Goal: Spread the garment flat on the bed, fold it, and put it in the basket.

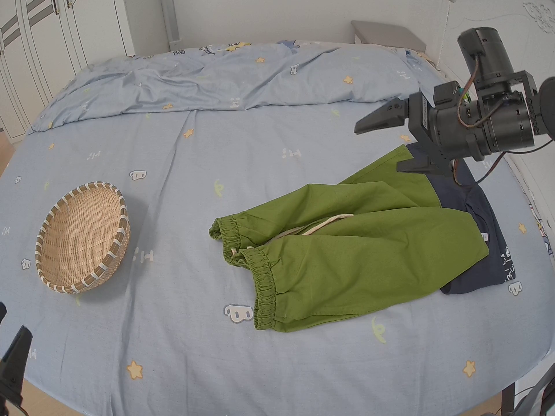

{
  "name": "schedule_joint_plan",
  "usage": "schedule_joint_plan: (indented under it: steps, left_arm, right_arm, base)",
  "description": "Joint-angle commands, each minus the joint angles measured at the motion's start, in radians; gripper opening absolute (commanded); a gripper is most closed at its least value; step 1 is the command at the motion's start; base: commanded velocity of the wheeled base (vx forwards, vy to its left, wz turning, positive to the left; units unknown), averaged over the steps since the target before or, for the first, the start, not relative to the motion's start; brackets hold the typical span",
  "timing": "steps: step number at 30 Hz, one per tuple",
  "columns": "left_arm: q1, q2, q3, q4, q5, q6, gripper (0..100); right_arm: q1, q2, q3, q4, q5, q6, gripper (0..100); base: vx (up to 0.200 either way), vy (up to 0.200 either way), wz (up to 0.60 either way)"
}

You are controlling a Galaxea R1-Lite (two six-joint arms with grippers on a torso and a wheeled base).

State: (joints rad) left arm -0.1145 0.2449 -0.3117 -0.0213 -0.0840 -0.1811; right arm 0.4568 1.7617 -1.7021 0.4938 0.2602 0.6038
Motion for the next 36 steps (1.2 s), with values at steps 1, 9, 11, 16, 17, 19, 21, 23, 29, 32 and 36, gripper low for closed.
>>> schedule_joint_plan:
  steps: [1,9,11,16,17,19,21,23,29,32,36]
  left_arm:
    - [-0.257,0.783,-0.136,-0.198,-0.108,-0.155,100]
    - [-0.373,1.441,-0.078,-0.769,-0.109,-0.181,100]
    - [-0.416,1.515,-0.058,-0.905,-0.117,-0.205,100]
    - [-0.501,1.582,-0.079,-0.964,-0.155,-0.235,100]
    - [-0.511,1.587,-0.09,-0.945,-0.164,-0.235,100]
    - [-0.516,1.596,-0.116,-0.908,-0.18,-0.235,100]
    - [-0.502,1.602,-0.167,-0.872,-0.189,-0.235,100]
    - [-0.493,1.602,-0.193,-0.855,-0.192,-0.235,100]
    - [-0.481,1.6,-0.26,-0.687,-0.345,-0.224,100]
    - [-0.472,1.616,-0.265,-0.698,-0.361,-0.224,100]
    - [-0.472,1.625,-0.27,-0.706,-0.361,-0.224,100]
  right_arm:
    - [-0.11,-0.208,0.452,-0.238,0.036,-0.052,100]
    - [-0.179,-0.289,0.679,-0.319,0.034,-0.125,100]
    - [-0.216,-0.298,0.704,-0.353,0.044,-0.162,100]
    - [-0.234,-0.311,0.708,-0.397,0.045,-0.164,100]
    - [-0.237,-0.312,0.711,-0.397,0.044,-0.164,100]
    - [-0.251,-0.312,0.707,-0.399,0.045,-0.165,100]
    - [-0.254,-0.315,0.696,-0.402,0.045,-0.161,100]
    - [-0.254,-0.317,0.691,-0.4,0.045,-0.161,100]
    - [-0.254,-0.32,0.696,-0.4,0.045,-0.162,100]
    - [-0.257,-0.318,0.696,-0.402,0.045,-0.161,100]
    - [-0.259,-0.318,0.697,-0.402,0.045,-0.162,100]
  base:
    - [0.0,0.0,0.0]
    - [0.0,0.0,0.0]
    - [0.0,0.0,0.0]
    - [0.0,0.0,0.0]
    - [0.0,0.0,0.0]
    - [0.0,0.0,0.0]
    - [0.0,0.0,0.0]
    - [0.0,0.0,0.0]
    - [0.0,0.0,0.0]
    - [0.0,0.0,0.0]
    - [0.0,0.0,0.0]
